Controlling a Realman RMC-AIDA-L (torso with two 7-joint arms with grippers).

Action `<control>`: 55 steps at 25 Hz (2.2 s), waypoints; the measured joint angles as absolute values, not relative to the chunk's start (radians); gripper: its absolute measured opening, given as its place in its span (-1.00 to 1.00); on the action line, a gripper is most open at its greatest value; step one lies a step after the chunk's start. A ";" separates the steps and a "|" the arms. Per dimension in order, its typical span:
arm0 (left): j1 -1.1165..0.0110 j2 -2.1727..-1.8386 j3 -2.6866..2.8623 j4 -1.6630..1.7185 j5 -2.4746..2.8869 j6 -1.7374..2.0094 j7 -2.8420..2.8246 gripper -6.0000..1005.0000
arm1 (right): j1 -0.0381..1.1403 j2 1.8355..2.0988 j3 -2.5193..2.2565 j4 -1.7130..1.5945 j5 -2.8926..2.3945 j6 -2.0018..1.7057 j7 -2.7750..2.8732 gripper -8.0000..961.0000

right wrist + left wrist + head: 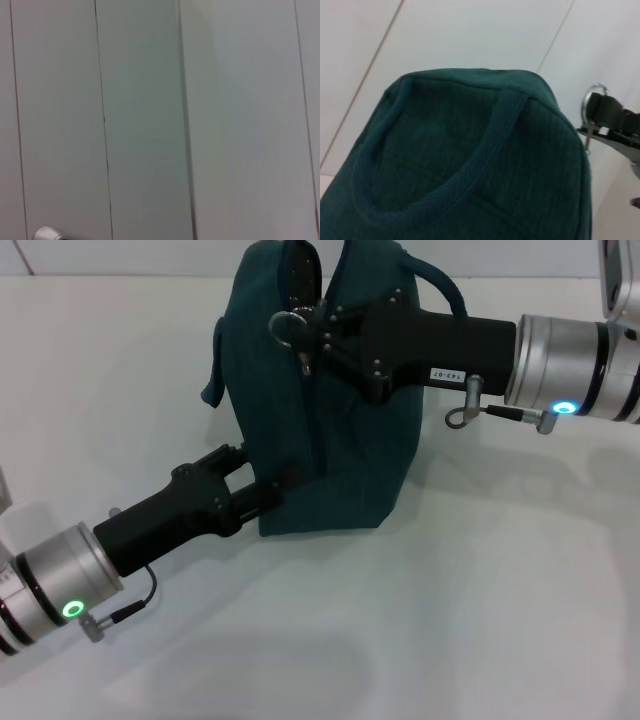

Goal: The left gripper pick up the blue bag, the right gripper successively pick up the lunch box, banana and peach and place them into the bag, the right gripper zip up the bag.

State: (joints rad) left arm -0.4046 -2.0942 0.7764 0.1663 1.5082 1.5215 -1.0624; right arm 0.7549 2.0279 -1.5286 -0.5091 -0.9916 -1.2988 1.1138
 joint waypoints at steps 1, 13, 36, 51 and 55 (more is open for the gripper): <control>-0.409 -2.096 0.776 0.165 1.504 1.511 -1.062 0.39 | 0.755 2.028 -1.528 -0.507 -0.992 -1.298 1.113 -0.96; -0.452 -2.099 0.779 0.122 1.476 1.455 -0.978 0.29 | 0.724 2.028 -1.521 -0.504 -0.978 -1.283 1.097 -0.95; -0.448 -2.102 0.767 0.034 1.419 1.556 -0.765 -0.09 | 0.696 2.028 -1.561 -0.463 -0.780 -1.222 1.077 -0.95; -0.497 -2.096 0.765 0.045 1.386 1.603 -0.858 0.02 | 0.667 2.026 -1.574 -0.463 -0.781 -1.249 1.083 -0.94; -0.497 -2.097 0.771 0.043 1.377 1.600 -0.854 -0.03 | 0.664 2.026 -1.573 -0.463 -0.780 -1.258 1.083 -0.94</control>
